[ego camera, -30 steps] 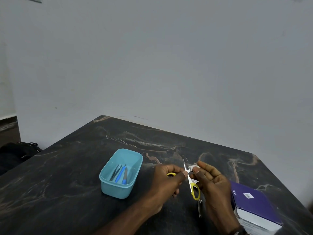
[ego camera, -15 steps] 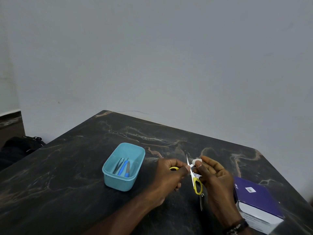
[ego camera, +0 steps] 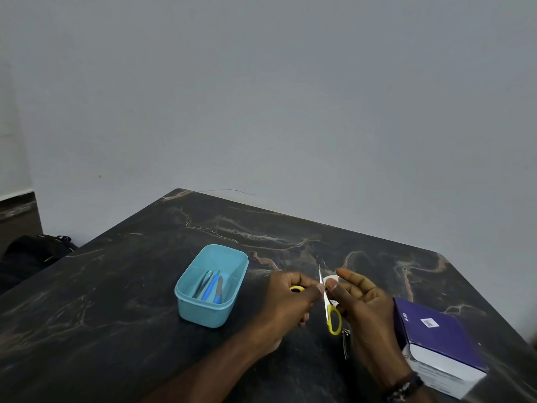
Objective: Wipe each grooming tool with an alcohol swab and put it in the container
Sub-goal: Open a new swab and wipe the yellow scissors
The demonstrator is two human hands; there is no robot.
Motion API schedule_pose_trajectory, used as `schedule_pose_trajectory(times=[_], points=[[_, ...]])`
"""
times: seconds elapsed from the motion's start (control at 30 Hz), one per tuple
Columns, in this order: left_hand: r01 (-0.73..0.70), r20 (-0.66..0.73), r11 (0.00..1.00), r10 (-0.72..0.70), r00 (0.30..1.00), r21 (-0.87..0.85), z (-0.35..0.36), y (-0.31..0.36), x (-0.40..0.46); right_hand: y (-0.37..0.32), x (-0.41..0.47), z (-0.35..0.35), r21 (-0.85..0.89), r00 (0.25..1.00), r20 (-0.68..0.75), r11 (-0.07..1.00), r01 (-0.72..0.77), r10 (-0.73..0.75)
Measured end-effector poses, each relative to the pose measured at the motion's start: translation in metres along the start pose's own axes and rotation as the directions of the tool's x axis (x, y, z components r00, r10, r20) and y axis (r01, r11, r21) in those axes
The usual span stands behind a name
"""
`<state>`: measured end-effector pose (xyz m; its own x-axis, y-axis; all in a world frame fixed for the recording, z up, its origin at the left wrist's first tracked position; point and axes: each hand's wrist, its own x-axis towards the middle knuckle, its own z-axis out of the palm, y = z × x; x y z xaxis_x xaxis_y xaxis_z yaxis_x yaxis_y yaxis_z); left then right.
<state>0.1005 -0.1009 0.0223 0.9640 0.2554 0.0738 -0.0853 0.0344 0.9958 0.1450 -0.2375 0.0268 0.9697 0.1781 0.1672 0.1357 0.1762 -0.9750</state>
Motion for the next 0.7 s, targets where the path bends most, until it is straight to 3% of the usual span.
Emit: schedule_pose_trajectory(times=[0.27, 0.53, 0.7], points=[[0.023, 0.002, 1.000, -0.023, 1.000, -0.008, 0.0029, 0.0007, -0.0001, -0.0025, 0.0016, -0.0019, 0.090, 0.996, -0.089, 0.996, 0.026, -0.018], [0.035, -0.007, 0.999, -0.035, 0.999, 0.001, 0.0023, 0.0015, -0.0008, 0.0008, 0.0014, -0.0003, -0.007, 1.000, 0.024, 1.000, -0.017, 0.017], [0.062, 0.009, 0.998, -0.062, 0.998, -0.017, 0.0050, 0.0009, -0.0008, -0.0004, 0.0030, -0.0024, 0.056, 0.998, -0.060, 0.998, 0.018, -0.015]])
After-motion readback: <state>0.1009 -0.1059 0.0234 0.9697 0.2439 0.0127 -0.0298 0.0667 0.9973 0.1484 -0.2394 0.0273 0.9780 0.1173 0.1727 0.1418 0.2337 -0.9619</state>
